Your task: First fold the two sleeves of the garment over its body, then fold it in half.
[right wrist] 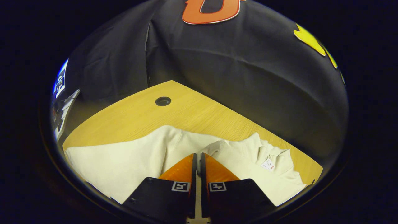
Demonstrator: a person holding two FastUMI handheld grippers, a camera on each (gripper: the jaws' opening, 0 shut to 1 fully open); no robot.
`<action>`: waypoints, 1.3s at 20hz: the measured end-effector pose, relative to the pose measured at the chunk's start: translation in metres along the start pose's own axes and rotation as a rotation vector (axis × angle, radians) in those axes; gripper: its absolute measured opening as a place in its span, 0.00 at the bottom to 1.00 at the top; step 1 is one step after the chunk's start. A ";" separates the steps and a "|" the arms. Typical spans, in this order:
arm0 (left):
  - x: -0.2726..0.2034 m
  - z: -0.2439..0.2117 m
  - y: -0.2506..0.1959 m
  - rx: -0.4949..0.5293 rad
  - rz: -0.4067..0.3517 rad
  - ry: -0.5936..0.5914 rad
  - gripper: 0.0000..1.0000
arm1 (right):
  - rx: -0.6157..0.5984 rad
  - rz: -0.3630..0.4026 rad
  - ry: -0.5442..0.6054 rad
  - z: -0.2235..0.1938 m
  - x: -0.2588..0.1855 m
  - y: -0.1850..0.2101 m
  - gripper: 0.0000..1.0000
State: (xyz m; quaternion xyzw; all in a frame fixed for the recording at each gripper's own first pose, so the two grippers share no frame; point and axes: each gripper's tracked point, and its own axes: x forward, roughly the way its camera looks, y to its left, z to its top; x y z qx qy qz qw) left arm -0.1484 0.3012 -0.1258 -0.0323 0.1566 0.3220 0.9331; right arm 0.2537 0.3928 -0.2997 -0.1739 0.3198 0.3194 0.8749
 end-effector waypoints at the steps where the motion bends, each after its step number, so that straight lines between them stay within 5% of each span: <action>1: 0.001 -0.002 0.001 -0.007 0.001 0.003 0.98 | 0.016 0.012 -0.002 0.001 -0.002 0.004 0.11; 2: 0.000 -0.004 0.002 -0.014 -0.001 0.006 0.98 | 0.019 0.019 -0.001 0.003 -0.006 0.005 0.14; 3: 0.000 -0.005 0.004 -0.020 -0.003 0.009 0.98 | 0.020 0.021 -0.001 0.001 -0.007 0.005 0.27; 6: -0.002 -0.011 0.015 -0.009 0.008 0.013 0.98 | 0.037 0.053 -0.030 0.008 -0.026 0.014 0.34; 9: -0.005 -0.021 0.031 0.011 0.020 0.019 0.98 | 0.089 0.060 -0.075 0.015 -0.054 0.019 1.00; 13: -0.010 -0.036 0.052 0.044 0.012 0.018 0.98 | 0.124 0.047 -0.160 0.026 -0.109 0.017 1.00; 23: -0.006 -0.136 0.072 0.056 -0.157 0.163 0.98 | 0.131 -0.011 -0.452 0.054 -0.304 0.012 1.00; 26: 0.008 -0.163 0.072 0.072 -0.186 0.213 0.98 | 0.121 -0.025 -0.437 0.033 -0.337 0.007 1.00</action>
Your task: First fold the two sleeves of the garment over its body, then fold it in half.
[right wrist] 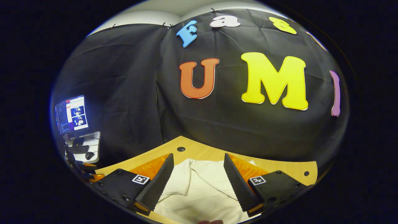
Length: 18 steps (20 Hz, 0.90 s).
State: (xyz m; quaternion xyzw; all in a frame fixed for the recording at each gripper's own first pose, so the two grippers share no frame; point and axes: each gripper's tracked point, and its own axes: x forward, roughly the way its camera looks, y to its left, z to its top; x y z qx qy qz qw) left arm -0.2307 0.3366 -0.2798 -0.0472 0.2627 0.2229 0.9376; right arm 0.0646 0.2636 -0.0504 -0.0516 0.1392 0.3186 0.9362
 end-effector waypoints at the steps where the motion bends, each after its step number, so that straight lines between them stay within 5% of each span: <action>1: 0.006 -0.006 0.002 0.012 -0.005 0.012 0.98 | 0.003 0.002 0.011 -0.002 -0.015 0.000 1.00; 18: 0.041 -0.050 0.012 0.021 -0.044 0.058 0.96 | -0.024 -0.016 0.095 -0.032 -0.057 -0.002 1.00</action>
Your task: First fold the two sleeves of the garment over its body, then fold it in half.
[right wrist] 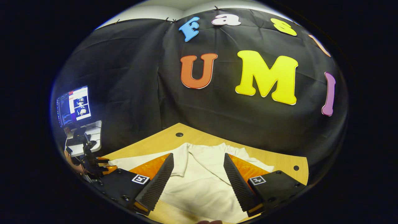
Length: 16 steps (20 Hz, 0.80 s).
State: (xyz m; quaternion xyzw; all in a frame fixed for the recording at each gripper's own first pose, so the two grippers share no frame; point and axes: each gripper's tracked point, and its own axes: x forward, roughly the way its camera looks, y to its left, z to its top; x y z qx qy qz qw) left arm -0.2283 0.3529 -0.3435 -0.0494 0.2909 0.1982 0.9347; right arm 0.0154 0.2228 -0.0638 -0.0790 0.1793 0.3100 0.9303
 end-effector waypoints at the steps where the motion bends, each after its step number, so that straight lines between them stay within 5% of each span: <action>1: 0.000 0.000 -0.004 0.001 -0.010 -0.003 0.94 | 0.004 0.004 0.014 -0.007 -0.002 0.002 1.00; 4: 0.003 0.001 -0.008 -0.017 -0.018 -0.002 0.80 | 0.026 0.007 0.043 -0.019 -0.010 0.003 1.00; 7: 0.001 0.003 -0.014 -0.044 -0.031 0.011 0.23 | 0.035 0.007 0.052 -0.025 -0.017 0.001 1.00; 9: 0.001 0.005 -0.017 -0.053 -0.038 0.037 0.07 | 0.045 0.010 0.050 -0.025 -0.023 -0.001 1.00; 16: -0.014 0.059 -0.048 -0.094 -0.125 -0.004 0.03 | 0.097 -0.009 0.015 -0.021 -0.040 -0.022 1.00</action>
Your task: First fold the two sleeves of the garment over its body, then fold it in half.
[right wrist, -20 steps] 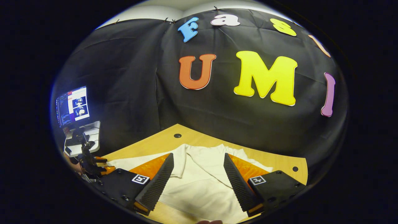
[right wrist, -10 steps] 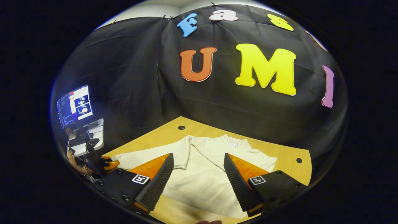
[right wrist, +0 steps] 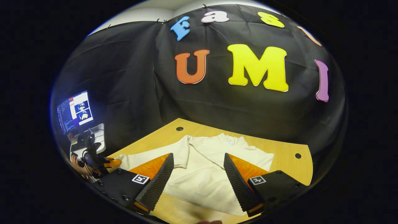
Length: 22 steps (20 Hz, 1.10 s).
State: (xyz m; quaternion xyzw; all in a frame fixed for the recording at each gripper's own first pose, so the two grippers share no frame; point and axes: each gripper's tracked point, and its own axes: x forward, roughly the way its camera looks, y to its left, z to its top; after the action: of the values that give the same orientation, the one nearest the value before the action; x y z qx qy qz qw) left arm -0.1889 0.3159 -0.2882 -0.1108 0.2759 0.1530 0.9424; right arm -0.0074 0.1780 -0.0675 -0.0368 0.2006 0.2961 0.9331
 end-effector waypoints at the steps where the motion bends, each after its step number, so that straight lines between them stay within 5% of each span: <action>1: -0.001 0.013 -0.006 -0.004 -0.014 -0.016 0.03 | 0.012 -0.004 -0.005 0.000 -0.004 -0.004 1.00; 9: -0.001 0.129 -0.096 0.055 -0.163 -0.134 0.03 | 0.089 -0.078 -0.096 0.018 -0.044 -0.075 1.00; 22: 0.042 0.259 -0.334 0.199 -0.542 -0.222 0.03 | 0.196 -0.396 -0.201 -0.003 -0.175 -0.208 0.97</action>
State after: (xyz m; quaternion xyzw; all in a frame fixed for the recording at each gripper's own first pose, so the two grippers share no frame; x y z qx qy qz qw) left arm 0.0874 0.0918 -0.0563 -0.0699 0.1451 -0.1205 0.9796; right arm -0.0212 -0.0876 -0.0112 0.0448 0.1232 0.0887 0.9874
